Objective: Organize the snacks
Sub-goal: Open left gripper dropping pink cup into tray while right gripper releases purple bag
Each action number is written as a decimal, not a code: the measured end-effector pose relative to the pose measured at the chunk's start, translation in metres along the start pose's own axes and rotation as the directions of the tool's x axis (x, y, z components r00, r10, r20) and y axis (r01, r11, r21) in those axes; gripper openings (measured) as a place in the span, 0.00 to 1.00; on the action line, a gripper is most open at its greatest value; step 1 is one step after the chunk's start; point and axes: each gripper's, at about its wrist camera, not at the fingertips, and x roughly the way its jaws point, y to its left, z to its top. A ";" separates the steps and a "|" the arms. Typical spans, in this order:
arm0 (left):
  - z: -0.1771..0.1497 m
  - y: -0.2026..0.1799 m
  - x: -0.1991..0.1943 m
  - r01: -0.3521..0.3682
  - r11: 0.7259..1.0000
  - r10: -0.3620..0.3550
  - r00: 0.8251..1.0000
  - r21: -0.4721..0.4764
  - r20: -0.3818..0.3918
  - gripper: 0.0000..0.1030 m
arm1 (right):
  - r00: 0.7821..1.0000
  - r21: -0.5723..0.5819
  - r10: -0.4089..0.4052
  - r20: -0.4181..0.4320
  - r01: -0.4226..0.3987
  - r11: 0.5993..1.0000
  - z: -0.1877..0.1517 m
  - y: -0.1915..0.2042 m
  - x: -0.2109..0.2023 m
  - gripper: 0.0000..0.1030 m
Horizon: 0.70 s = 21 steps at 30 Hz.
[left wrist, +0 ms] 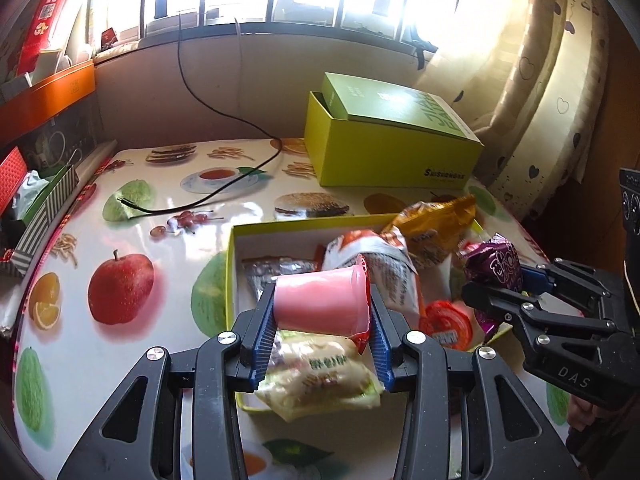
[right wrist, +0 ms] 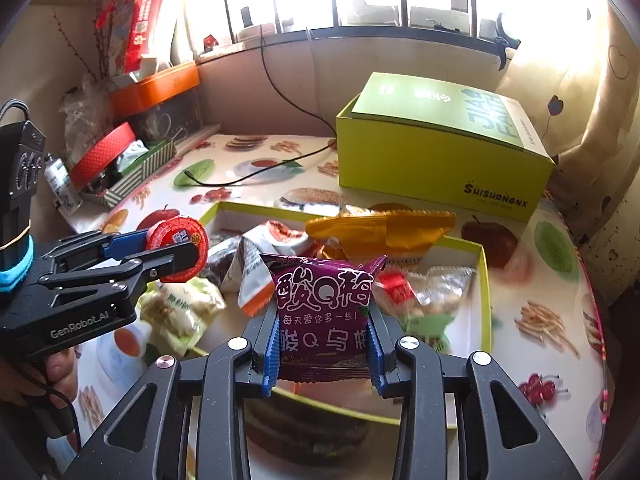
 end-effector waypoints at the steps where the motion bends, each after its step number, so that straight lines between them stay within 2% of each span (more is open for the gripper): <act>1: 0.002 0.002 0.002 -0.006 1.000 0.006 1.000 -0.002 0.001 0.42 | 1.000 0.000 -0.002 -0.002 0.002 1.000 0.002 0.000 0.003 0.33; 14: 0.008 0.018 0.034 -0.032 0.999 0.030 0.999 -0.031 -0.040 0.42 | 1.000 -0.020 0.016 -0.019 -0.016 1.000 0.016 0.003 0.031 0.34; 21: 0.009 0.021 0.039 -0.010 0.999 0.008 0.999 -0.048 -0.045 0.43 | 0.999 -0.048 0.028 -0.015 -0.029 0.998 0.018 0.005 0.027 0.43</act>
